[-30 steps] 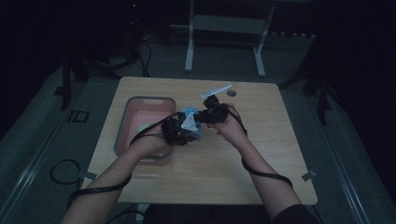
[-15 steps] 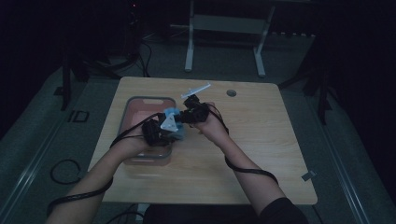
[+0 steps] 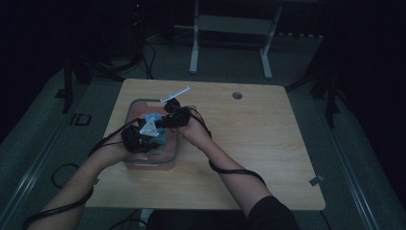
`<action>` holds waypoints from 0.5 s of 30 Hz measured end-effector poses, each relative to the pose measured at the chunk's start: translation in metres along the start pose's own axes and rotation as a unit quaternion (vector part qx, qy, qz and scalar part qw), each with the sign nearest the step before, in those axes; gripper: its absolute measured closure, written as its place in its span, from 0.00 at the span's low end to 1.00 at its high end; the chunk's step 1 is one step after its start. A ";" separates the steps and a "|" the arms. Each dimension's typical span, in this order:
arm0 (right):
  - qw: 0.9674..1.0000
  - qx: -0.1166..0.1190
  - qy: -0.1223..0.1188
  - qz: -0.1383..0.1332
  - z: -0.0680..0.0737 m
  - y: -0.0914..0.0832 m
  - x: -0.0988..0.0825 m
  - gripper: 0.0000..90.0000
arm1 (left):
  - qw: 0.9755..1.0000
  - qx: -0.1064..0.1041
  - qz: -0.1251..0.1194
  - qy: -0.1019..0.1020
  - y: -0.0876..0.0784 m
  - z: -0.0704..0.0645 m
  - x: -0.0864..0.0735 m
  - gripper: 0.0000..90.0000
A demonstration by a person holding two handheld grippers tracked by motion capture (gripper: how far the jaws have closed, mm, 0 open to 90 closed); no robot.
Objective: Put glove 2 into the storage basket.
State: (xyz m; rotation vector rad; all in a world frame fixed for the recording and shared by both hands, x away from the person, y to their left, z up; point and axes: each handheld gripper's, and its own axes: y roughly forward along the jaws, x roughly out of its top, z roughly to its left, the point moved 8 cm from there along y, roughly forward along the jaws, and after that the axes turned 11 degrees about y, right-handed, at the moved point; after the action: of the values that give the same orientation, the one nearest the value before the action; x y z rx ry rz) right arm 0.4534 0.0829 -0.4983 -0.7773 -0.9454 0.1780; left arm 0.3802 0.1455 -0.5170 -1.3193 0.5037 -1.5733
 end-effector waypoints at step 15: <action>0.999 -0.005 0.023 0.041 -0.019 0.045 -0.018 0.83 | 0.999 -0.033 0.025 -0.025 0.033 0.000 -0.033 0.84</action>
State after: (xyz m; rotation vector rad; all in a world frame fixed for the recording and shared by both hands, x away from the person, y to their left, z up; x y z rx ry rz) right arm 0.4655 0.0970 -0.5464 -0.8272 -0.8727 0.2255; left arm 0.3913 0.1592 -0.5600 -1.3826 0.5572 -1.4890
